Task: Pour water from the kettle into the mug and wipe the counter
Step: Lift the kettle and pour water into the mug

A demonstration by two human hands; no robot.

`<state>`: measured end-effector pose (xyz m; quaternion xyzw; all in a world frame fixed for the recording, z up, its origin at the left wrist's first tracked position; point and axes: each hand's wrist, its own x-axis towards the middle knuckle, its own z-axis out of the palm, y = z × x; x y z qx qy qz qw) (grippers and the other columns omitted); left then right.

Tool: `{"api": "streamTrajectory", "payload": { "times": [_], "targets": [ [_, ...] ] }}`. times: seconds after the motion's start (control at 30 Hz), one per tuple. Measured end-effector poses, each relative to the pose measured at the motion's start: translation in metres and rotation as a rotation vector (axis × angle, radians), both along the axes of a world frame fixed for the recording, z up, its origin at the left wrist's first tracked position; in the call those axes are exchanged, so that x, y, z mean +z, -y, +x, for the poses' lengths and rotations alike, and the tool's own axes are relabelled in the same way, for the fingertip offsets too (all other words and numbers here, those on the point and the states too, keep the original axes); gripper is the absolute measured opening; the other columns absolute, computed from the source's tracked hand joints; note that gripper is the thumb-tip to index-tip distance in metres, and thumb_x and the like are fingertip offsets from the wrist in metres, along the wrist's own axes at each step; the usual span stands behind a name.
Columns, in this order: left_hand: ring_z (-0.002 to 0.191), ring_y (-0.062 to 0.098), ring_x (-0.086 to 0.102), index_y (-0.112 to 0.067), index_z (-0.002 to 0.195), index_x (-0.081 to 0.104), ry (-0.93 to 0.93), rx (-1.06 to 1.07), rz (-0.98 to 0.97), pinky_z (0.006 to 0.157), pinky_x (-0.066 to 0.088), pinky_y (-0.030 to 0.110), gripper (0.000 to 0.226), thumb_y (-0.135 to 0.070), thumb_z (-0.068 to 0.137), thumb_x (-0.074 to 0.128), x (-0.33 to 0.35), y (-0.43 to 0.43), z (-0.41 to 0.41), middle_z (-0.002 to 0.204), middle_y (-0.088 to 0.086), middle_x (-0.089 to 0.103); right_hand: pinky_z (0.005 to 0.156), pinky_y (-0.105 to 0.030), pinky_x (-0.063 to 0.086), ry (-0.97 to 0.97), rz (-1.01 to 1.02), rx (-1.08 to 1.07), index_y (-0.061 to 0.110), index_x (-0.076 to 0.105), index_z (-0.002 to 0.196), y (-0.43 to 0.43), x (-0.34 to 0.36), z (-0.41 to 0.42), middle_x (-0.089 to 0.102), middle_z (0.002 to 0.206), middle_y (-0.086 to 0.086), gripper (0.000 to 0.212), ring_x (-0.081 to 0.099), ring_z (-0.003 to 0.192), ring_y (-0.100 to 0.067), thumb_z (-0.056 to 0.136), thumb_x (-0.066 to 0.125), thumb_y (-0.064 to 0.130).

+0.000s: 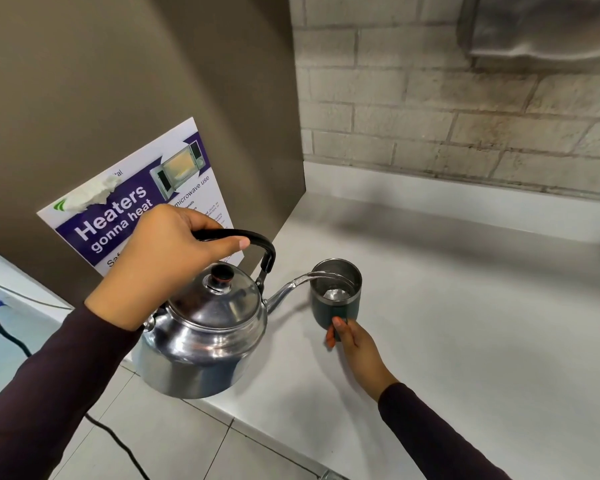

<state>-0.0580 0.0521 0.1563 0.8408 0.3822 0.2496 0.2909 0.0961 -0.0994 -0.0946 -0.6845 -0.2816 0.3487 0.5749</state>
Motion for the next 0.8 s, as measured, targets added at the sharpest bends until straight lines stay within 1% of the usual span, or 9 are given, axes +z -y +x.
{"api": "streamTrajectory", "payload": {
  "times": [0.07, 0.23, 0.37, 0.47, 0.63, 0.77, 0.8],
  "targets": [
    [0.034, -0.010, 0.049, -0.031, 0.060, 0.066, -0.003, -0.001, 0.000, 0.036, 0.033, 0.000, 0.017, -0.031, 0.067, 0.082, 0.0004, 0.0007, 0.0003, 0.037, -0.024, 0.057, 0.068, -0.005, 0.039, 0.001, -0.003, -0.001, 0.010, 0.053, 0.072, 0.0000, 0.0001, 0.0002, 0.057, 0.073, -0.004, 0.040, 0.053, 0.072, -0.010, 0.101, 0.034, 0.028],
    [0.033, -0.009, 0.049, -0.026, 0.063, 0.069, -0.018, -0.003, 0.009, 0.036, 0.032, 0.001, 0.014, -0.030, 0.068, 0.082, 0.0016, 0.0018, -0.0001, 0.036, -0.023, 0.056, 0.068, -0.004, 0.039, 0.014, -0.010, 0.003, 0.011, 0.053, 0.072, 0.0000, 0.0005, 0.0002, 0.058, 0.073, -0.003, 0.039, 0.053, 0.072, -0.010, 0.101, 0.034, 0.029],
    [0.032, -0.008, 0.047, -0.018, 0.071, 0.074, -0.044, -0.001, 0.017, 0.035, 0.031, 0.002, 0.016, -0.031, 0.069, 0.081, 0.0018, 0.0015, 0.0007, 0.033, -0.022, 0.054, 0.068, -0.004, 0.039, 0.012, -0.011, 0.005, 0.011, 0.053, 0.072, 0.0002, 0.0007, -0.0001, 0.058, 0.073, -0.004, 0.040, 0.052, 0.069, -0.005, 0.101, 0.034, 0.029],
    [0.030, -0.006, 0.046, -0.016, 0.073, 0.075, -0.055, 0.006, 0.023, 0.035, 0.032, 0.004, 0.019, -0.033, 0.068, 0.081, 0.0021, 0.0003, 0.0013, 0.032, -0.019, 0.053, 0.068, -0.005, 0.039, 0.014, -0.011, 0.005, 0.010, 0.053, 0.072, 0.0004, 0.0011, -0.0001, 0.058, 0.074, -0.006, 0.039, 0.053, 0.072, -0.010, 0.101, 0.034, 0.028],
    [0.029, -0.002, 0.045, -0.017, 0.071, 0.074, -0.057, 0.013, 0.021, 0.034, 0.032, 0.006, 0.019, -0.035, 0.068, 0.081, 0.0017, -0.0006, 0.0017, 0.030, -0.015, 0.051, 0.068, -0.006, 0.039, 0.009, -0.010, 0.006, 0.012, 0.052, 0.070, 0.0008, 0.0023, -0.0001, 0.059, 0.075, -0.007, 0.039, 0.053, 0.073, -0.012, 0.101, 0.035, 0.028],
    [0.035, -0.009, 0.049, -0.022, 0.067, 0.072, -0.034, 0.044, 0.003, 0.037, 0.033, 0.002, 0.015, -0.033, 0.067, 0.081, -0.0005, -0.0006, -0.0005, 0.036, -0.023, 0.056, 0.068, -0.006, 0.039, 0.003, -0.004, 0.003, 0.012, 0.052, 0.070, 0.0008, 0.0031, -0.0009, 0.058, 0.074, -0.007, 0.039, 0.052, 0.073, -0.013, 0.101, 0.035, 0.027],
    [0.036, -0.010, 0.050, -0.024, 0.066, 0.071, -0.030, 0.052, 0.001, 0.038, 0.034, 0.001, 0.014, -0.034, 0.067, 0.082, -0.0013, -0.0004, -0.0010, 0.038, -0.022, 0.057, 0.067, -0.006, 0.039, -0.001, 0.000, 0.000, 0.012, 0.052, 0.070, 0.0006, 0.0033, -0.0011, 0.058, 0.074, -0.007, 0.038, 0.052, 0.072, -0.014, 0.101, 0.035, 0.026]
  ]
}}
